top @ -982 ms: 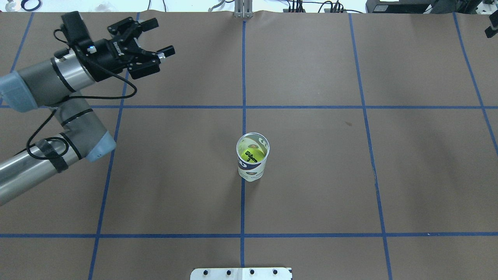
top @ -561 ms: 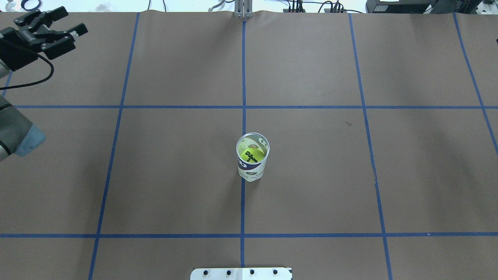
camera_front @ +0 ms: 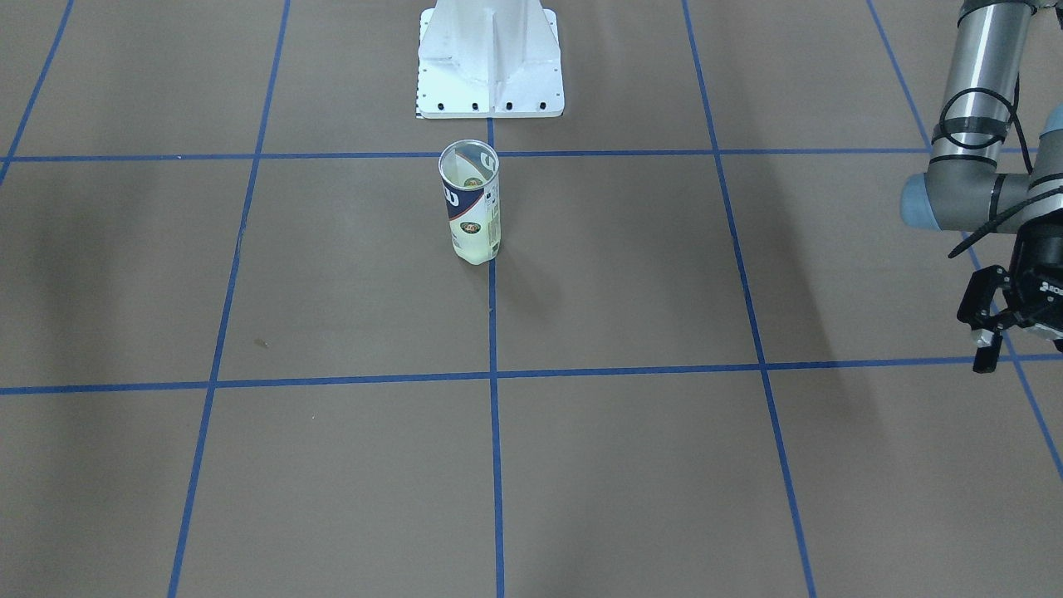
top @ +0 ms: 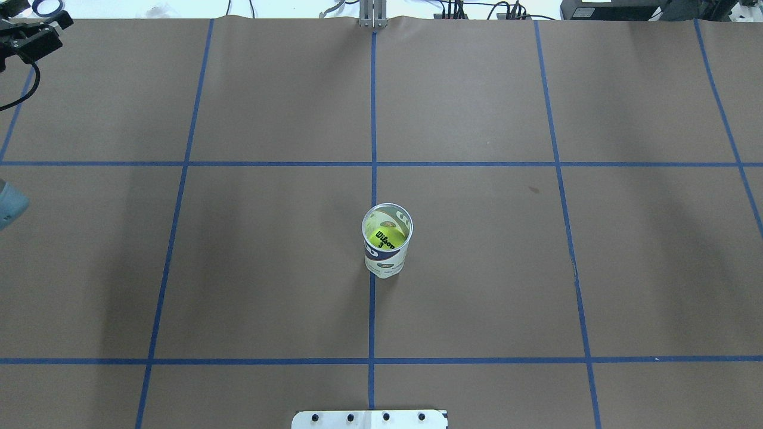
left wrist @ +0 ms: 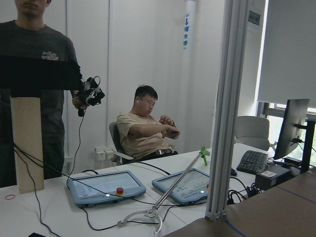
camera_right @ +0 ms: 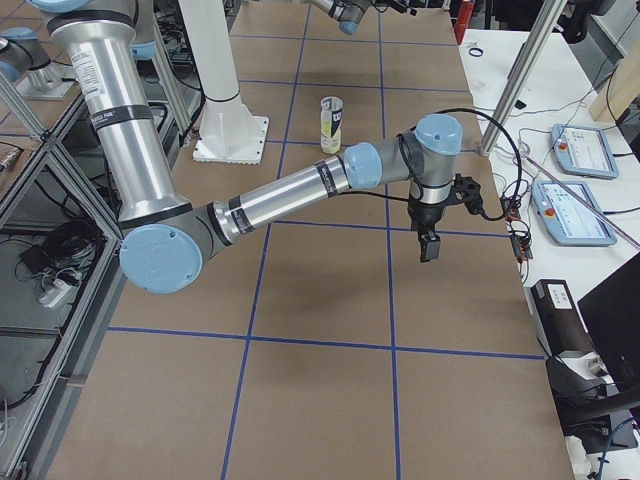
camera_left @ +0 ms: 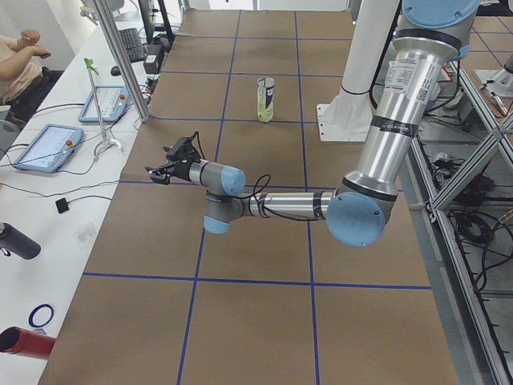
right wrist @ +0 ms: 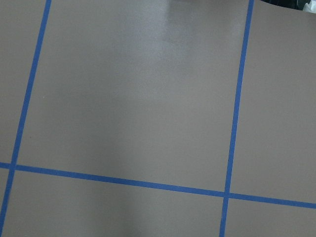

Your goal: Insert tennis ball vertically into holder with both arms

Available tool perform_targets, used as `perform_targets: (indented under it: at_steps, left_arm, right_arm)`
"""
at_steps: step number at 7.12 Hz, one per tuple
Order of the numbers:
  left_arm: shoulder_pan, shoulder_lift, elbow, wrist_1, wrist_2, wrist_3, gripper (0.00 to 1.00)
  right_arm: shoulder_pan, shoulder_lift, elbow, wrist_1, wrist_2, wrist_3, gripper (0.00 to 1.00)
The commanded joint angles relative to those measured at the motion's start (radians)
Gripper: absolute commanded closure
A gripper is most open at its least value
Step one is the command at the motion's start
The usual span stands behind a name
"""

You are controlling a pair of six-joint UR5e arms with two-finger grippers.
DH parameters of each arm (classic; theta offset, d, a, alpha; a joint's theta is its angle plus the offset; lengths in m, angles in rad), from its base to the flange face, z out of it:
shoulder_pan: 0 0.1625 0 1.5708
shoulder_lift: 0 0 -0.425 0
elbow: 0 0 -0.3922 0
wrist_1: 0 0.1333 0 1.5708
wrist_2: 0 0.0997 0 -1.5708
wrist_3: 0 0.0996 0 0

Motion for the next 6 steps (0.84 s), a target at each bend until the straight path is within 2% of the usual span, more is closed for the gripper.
perform_targets:
  at_steps: [1,2,4,6]
  left_arm:
    - [-0.083,0.008,0.039,0.128,-0.020,0.009,0.00]
    - [-0.172,0.010,0.037,0.229,-0.135,0.132,0.00]
    - [-0.347,-0.001,0.025,0.531,-0.378,0.302,0.00]
    - [-0.436,-0.003,0.020,0.871,-0.628,0.458,0.00]
  right_arm:
    - [0.000,-0.005,-0.002,0.000,-0.002,-0.011,0.01]
    - [0.000,-0.005,-0.005,0.000,-0.002,-0.014,0.00]
    - [0.000,-0.005,-0.005,0.002,-0.002,-0.011,0.01]
    - [0.000,-0.011,-0.007,0.000,-0.002,-0.008,0.00]
